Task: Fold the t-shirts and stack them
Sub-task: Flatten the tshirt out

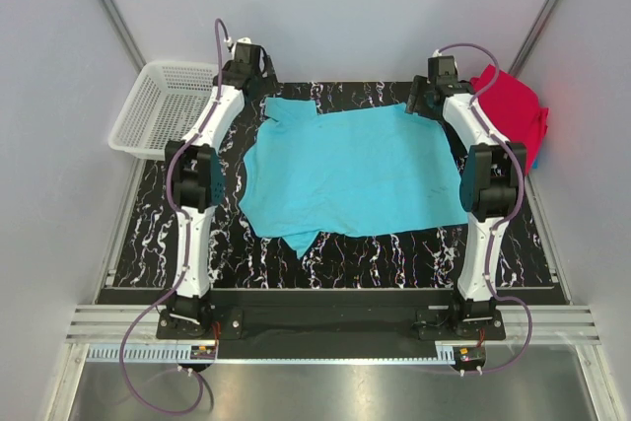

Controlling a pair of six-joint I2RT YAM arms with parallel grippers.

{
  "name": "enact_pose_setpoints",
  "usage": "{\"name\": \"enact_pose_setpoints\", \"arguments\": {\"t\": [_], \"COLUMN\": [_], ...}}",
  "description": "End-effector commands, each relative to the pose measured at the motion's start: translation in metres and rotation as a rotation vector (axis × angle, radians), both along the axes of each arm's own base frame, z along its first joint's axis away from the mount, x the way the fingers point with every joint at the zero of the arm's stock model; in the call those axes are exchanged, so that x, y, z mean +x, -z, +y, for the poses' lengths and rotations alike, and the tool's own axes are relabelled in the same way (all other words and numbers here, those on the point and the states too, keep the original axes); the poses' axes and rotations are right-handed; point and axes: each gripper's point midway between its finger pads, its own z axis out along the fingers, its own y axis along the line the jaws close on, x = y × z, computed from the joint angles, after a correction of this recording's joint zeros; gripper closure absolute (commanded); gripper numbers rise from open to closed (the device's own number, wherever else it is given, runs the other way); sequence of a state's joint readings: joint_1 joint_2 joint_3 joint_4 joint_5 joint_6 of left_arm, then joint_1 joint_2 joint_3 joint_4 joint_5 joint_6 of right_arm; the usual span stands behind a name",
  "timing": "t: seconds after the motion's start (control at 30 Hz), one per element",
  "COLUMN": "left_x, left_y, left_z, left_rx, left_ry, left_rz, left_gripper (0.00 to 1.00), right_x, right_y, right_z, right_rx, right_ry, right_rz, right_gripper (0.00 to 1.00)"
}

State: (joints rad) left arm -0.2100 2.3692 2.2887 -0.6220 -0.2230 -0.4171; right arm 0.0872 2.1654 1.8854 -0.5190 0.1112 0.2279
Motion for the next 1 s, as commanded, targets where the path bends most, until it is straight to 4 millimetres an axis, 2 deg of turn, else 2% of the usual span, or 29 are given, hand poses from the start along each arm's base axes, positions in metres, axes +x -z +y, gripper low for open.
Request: {"name": "enact_pose_setpoints", "arguments": {"t": [0.0, 0.03, 0.07, 0.1, 0.17, 0.2, 0.23, 0.27, 0.3, 0.33, 0.37, 0.4, 0.43, 0.47, 0.5, 0.53, 0.57, 0.6, 0.63, 0.73, 0.77, 0.83, 0.87, 0.97], "left_x": [0.009, 0.001, -0.007, -0.010, -0.025, -0.033, -0.041, -0.051, -0.068, -0.078, -0.099, -0.111, -0.123, -0.146, -0.159, -0.171, -0.193, -0.204, -0.225, -0.263, -0.271, -0.282, -0.290, -0.299], "left_y": [-0.075, -0.099, -0.086, -0.092, -0.101, -0.100, -0.097, -0.097, -0.084, -0.078, -0.067, -0.058, -0.053, -0.029, -0.029, -0.020, 0.007, 0.008, 0.032, 0.056, 0.059, 0.063, 0.072, 0.085], "left_z": [0.012, 0.014, 0.014, 0.012, 0.001, -0.007, -0.013, -0.023, -0.036, -0.044, -0.063, -0.070, -0.078, -0.092, -0.095, -0.099, -0.103, -0.103, -0.102, -0.105, -0.108, -0.105, -0.102, -0.096], "left_rx": [-0.032, -0.047, -0.055, -0.070, -0.118, -0.137, -0.154, -0.175, -0.171, -0.170, -0.153, -0.146, -0.145, -0.157, -0.177, -0.193, -0.214, -0.232, -0.234, -0.227, -0.202, -0.176, -0.148, -0.102], "left_ry": [-0.072, -0.079, -0.081, -0.068, -0.006, 0.025, 0.044, 0.077, 0.101, 0.115, 0.162, 0.170, 0.180, 0.199, 0.191, 0.187, 0.166, 0.150, 0.141, 0.114, 0.105, 0.090, 0.079, 0.078], "left_rz": [-0.219, -0.262, -0.234, -0.253, -0.245, -0.221, -0.193, -0.164, -0.090, -0.051, 0.011, 0.054, 0.080, 0.159, 0.171, 0.205, 0.284, 0.297, 0.370, 0.443, 0.441, 0.439, 0.450, 0.469], "left_gripper": [0.01, 0.01, 0.01, 0.01, 0.01, 0.01, 0.01, 0.01, 0.01, 0.01, 0.01, 0.01, 0.01, 0.01, 0.01, 0.01, 0.01, 0.01, 0.01, 0.01, 0.01, 0.01, 0.01, 0.01], "right_x": [0.006, 0.000, -0.004, -0.009, -0.022, -0.029, -0.041, -0.050, -0.059, -0.075, -0.085, -0.096, -0.114, -0.125, -0.137, -0.157, -0.169, -0.188, -0.196, -0.221, -0.225, -0.236, -0.238, -0.243], "right_y": [-0.057, -0.052, -0.054, -0.068, -0.061, -0.071, -0.060, -0.067, -0.063, -0.046, -0.049, -0.041, -0.020, -0.018, -0.008, 0.012, 0.015, 0.032, 0.036, 0.044, 0.037, 0.039, 0.037, 0.044], "right_z": [0.014, 0.017, 0.017, 0.017, 0.022, 0.023, 0.032, 0.035, 0.039, 0.044, 0.048, 0.051, 0.056, 0.060, 0.060, 0.060, 0.062, 0.060, 0.060, 0.062, 0.064, 0.067, 0.068, 0.065], "right_rx": [0.034, 0.044, 0.047, 0.054, 0.078, 0.090, 0.130, 0.144, 0.156, 0.147, 0.152, 0.159, 0.151, 0.149, 0.143, 0.133, 0.129, 0.130, 0.133, 0.149, 0.157, 0.149, 0.149, 0.138], "right_ry": [-0.064, -0.074, -0.075, -0.075, -0.096, -0.088, -0.124, -0.130, -0.126, -0.126, -0.129, -0.124, -0.131, -0.137, -0.132, -0.133, -0.142, -0.134, -0.135, -0.144, -0.151, -0.166, -0.171, -0.163], "right_rz": [-0.139, -0.124, -0.125, -0.151, -0.126, -0.141, -0.104, -0.109, -0.093, -0.044, -0.038, -0.008, 0.050, 0.062, 0.098, 0.159, 0.172, 0.221, 0.235, 0.266, 0.247, 0.252, 0.247, 0.267], "right_gripper": [0.29, 0.28, 0.28, 0.28, 0.28, 0.29, 0.31, 0.35, 0.39, 0.41, 0.44, 0.45, 0.45, 0.46, 0.46, 0.46, 0.46, 0.46, 0.46, 0.47, 0.47, 0.47, 0.47, 0.47]}}
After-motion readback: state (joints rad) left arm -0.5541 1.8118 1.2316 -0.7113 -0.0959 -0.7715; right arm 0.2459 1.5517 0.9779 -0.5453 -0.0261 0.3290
